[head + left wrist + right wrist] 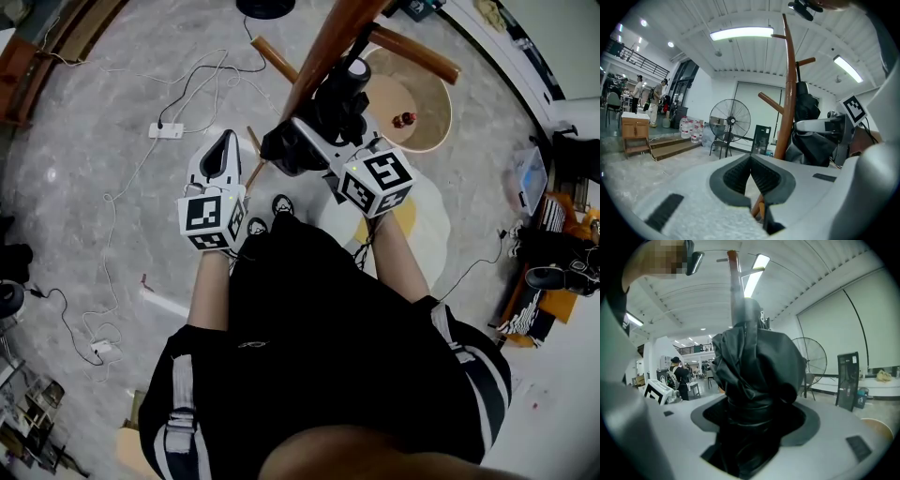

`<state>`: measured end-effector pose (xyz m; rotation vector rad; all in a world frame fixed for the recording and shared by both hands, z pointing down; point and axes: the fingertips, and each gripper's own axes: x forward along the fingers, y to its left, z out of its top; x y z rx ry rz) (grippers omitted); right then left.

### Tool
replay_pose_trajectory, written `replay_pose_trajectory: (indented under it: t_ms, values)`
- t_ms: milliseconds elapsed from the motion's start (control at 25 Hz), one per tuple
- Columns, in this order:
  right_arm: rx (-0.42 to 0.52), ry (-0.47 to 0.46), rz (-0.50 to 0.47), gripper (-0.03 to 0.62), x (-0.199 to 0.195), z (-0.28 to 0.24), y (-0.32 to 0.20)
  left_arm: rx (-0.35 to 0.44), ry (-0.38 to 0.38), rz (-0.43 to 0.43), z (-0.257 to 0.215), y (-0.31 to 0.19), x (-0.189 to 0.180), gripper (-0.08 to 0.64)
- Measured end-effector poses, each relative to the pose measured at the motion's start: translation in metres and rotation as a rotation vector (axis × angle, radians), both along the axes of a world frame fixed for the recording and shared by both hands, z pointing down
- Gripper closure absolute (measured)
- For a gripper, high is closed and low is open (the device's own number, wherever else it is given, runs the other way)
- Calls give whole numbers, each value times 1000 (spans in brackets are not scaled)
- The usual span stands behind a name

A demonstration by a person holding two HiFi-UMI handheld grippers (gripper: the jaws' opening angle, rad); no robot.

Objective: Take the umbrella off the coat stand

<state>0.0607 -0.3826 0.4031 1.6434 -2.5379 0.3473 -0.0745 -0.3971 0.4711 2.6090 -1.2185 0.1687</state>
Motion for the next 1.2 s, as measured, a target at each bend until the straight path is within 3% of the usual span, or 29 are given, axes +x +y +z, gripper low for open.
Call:
replay_pose_trajectory:
  t_ms: [560,1200]
  values:
    - [58,45,-12,304,-1,0,1,-5,-12,-3,4,2,16,563]
    - [85,107,65,325,6,-18,8,28,-5,-5,-11,13,11,563]
